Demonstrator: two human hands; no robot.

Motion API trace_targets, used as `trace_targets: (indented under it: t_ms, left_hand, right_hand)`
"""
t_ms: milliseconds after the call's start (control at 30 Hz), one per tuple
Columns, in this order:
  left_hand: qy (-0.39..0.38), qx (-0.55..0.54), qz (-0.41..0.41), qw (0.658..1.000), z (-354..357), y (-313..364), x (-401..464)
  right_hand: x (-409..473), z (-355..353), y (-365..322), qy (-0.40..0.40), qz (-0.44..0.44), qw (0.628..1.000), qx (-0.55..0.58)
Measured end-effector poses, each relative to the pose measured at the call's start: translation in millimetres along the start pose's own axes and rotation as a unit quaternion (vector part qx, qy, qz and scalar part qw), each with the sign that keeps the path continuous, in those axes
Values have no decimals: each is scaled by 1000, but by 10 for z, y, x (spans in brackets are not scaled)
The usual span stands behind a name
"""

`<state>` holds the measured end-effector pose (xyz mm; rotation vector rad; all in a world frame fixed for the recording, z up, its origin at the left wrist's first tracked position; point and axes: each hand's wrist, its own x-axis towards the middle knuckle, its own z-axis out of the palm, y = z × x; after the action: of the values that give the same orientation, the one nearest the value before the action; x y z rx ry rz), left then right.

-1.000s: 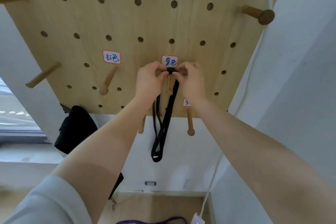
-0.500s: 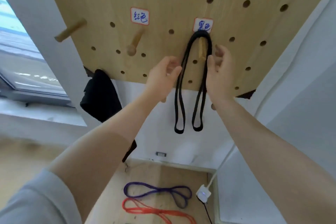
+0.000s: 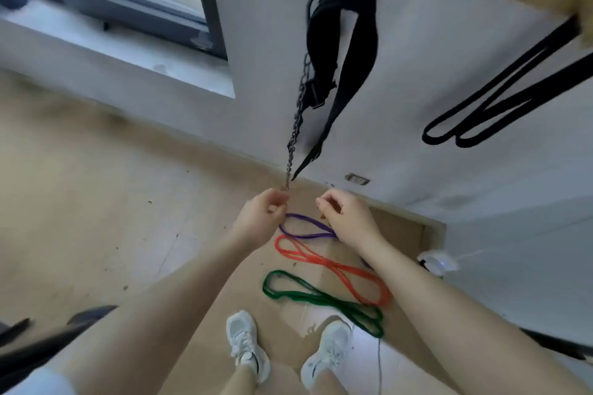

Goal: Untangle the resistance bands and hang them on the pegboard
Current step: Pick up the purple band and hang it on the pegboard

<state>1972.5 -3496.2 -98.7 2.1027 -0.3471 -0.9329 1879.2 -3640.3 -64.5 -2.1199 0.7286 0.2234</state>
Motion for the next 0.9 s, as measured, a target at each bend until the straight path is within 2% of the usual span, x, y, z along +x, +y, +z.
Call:
trace_targets:
  t_ms: [133, 300, 567, 733, 833, 900]
  left_hand:
    - [16, -15, -91, 996, 190, -1052, 463]
    - [21, -7, -154, 988, 835, -2316, 1265]
    - [25, -36, -164, 985, 1956, -4002, 2671]
    - [37, -78, -161, 983, 2256, -4522, 3106]
    - [29, -99, -164, 981, 2300, -4587, 3165]
    - [19, -108, -161, 981, 2284, -4508, 3117]
  right_hand:
    - [596, 1006, 588, -46, 49, 996, -50]
    - [1449, 2176, 1638, -89, 55, 986, -129]
    - [2872, 3607, 3449, -32, 5, 965, -262]
    - [3498, 4057, 4014, -33, -30, 930, -364]
    - [3627, 4072, 4029, -35, -83, 885, -457]
    - [3603, 3960, 3922, -38, -115, 875, -469]
